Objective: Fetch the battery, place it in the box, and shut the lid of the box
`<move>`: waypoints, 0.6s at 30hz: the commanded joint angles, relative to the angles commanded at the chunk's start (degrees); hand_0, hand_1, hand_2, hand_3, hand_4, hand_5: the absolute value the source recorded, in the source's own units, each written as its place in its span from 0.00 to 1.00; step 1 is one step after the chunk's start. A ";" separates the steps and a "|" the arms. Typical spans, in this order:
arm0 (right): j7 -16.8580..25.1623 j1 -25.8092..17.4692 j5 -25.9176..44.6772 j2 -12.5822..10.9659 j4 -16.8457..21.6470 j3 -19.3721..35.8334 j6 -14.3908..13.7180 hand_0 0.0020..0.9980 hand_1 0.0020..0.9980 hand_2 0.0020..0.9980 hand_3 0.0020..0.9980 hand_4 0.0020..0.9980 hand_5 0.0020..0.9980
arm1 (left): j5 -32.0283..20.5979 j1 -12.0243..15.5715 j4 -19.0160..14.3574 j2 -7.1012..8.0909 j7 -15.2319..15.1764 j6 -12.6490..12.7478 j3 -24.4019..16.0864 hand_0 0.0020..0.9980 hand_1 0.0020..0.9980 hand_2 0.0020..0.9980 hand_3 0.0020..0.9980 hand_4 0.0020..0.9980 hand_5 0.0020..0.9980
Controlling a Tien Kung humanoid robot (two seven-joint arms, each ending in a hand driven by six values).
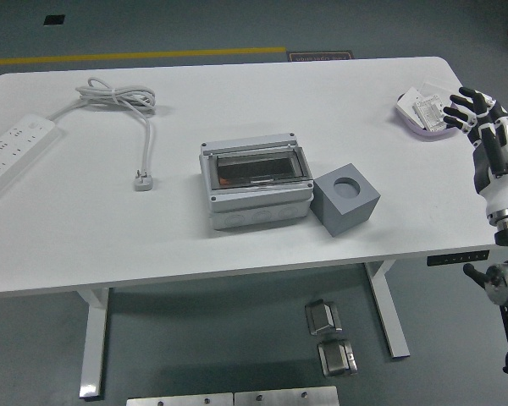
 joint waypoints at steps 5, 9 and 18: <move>-0.71 0.56 1.04 -0.40 0.83 -1.12 1.26 0.74 0.71 0.76 0.72 0.94 0.76 | -1.32 0.26 0.00 -0.16 -0.10 0.04 0.26 0.68 0.71 0.63 0.54 0.74 0.00; -1.13 1.48 1.71 -1.03 1.90 -2.48 2.09 0.76 0.73 0.78 0.75 0.96 0.81 | -2.87 0.64 0.00 -0.60 0.29 -0.21 1.56 0.68 0.71 0.64 0.56 0.70 0.06; 0.33 2.63 3.68 -1.58 2.85 -3.81 1.80 0.79 0.74 0.79 0.82 1.00 0.95 | -5.70 1.46 0.00 -1.87 1.71 -0.06 5.90 0.68 0.70 0.65 0.58 0.70 0.08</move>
